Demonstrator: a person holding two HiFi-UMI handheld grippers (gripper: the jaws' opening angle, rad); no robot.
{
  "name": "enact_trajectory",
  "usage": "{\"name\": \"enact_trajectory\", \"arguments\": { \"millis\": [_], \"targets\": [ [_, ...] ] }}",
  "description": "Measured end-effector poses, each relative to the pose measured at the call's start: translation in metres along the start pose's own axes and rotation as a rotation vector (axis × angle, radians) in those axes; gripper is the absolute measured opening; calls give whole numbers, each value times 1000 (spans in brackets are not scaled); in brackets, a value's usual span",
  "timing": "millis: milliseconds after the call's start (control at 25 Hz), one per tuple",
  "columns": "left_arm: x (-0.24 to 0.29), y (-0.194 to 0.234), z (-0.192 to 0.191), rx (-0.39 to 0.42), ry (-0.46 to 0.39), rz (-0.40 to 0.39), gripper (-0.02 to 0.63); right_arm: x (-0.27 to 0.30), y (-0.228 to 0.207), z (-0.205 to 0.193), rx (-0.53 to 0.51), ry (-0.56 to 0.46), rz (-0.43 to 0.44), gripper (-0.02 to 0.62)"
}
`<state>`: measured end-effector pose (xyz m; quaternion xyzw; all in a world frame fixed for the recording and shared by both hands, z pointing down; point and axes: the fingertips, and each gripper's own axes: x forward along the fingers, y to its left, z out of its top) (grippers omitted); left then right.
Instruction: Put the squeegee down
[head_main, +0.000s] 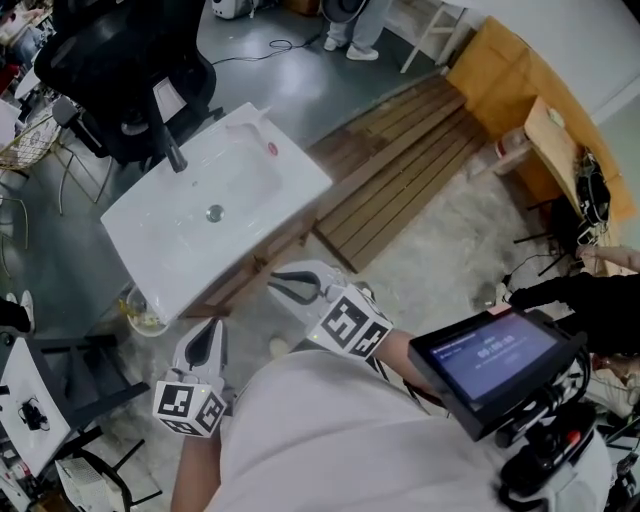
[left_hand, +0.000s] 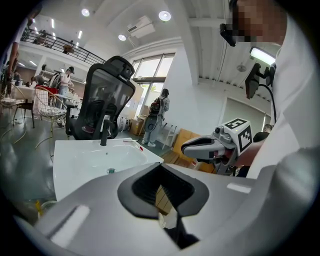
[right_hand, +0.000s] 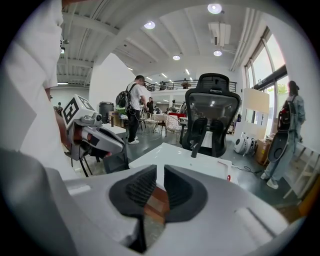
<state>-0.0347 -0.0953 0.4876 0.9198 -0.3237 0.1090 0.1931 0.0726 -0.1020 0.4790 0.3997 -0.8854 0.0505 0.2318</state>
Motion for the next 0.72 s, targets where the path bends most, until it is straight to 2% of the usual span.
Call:
{"name": "enact_trajectory", "arguments": {
  "millis": [160,480,720],
  "targets": [
    [1,2,0,-2,2,-1,8,-1,-3,-4,2,27,-8,48],
    [7,5,-5,-4,14,-16,7,-3,-11,-3,-8,15,-39,48],
    [54,0,-2,9,33,-20,7,-11,-60,-29,14,34,-60,48]
  ]
}}
